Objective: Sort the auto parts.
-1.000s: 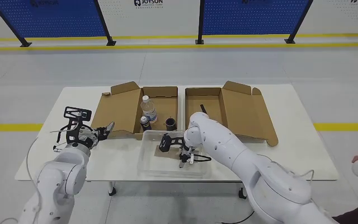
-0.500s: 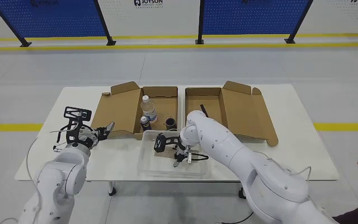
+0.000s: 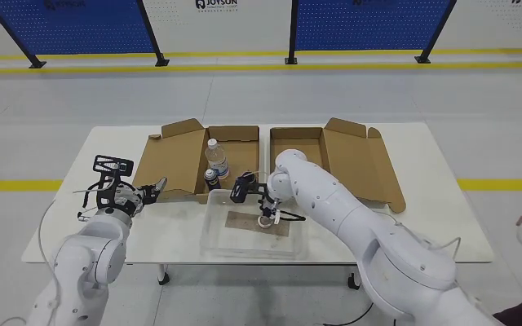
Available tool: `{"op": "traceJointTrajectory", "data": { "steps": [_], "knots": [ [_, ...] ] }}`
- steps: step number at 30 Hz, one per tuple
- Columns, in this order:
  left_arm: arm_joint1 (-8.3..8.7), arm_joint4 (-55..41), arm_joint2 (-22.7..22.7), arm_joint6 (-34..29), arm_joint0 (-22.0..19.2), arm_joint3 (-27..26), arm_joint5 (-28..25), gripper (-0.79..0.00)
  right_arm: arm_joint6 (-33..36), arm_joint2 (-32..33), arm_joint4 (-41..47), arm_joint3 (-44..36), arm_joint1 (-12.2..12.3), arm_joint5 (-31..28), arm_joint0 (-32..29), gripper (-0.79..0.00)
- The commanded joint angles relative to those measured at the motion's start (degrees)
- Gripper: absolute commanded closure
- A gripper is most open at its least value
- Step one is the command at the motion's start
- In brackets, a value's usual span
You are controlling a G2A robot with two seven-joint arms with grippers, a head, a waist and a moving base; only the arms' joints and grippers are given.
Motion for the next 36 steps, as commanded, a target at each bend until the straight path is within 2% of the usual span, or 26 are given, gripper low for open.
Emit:
{"op": "traceJointTrajectory", "data": {
  "steps": [1, 17, 30, 36],
  "knots": [
    [0.00, 0.0, 0.0, 0.0, 0.0, 0.0, 0.0, -0.785, -0.2, 0.1, -0.2, 0.1, 0.1, 0.2, -0.4, -0.305],
    [0.00, 0.0, 0.0, 0.0, 0.0, 0.0, 0.0, -0.785, -0.6, 0.9, -2.3, 2.5, -0.5, 0.7, -1.7, -0.280],
    [0.00, 0.0, 0.0, 0.0, 0.0, 0.0, 0.0, -0.785, -0.6, 1.4, -3.2, 5.2, -1.7, -0.4, -2.2, -0.219],
    [0.00, 0.0, 0.0, 0.0, 0.0, 0.0, 0.0, -0.785, -0.8, 1.6, -3.4, 6.6, -2.3, -1.3, -2.3, -0.163]
  ]
}}
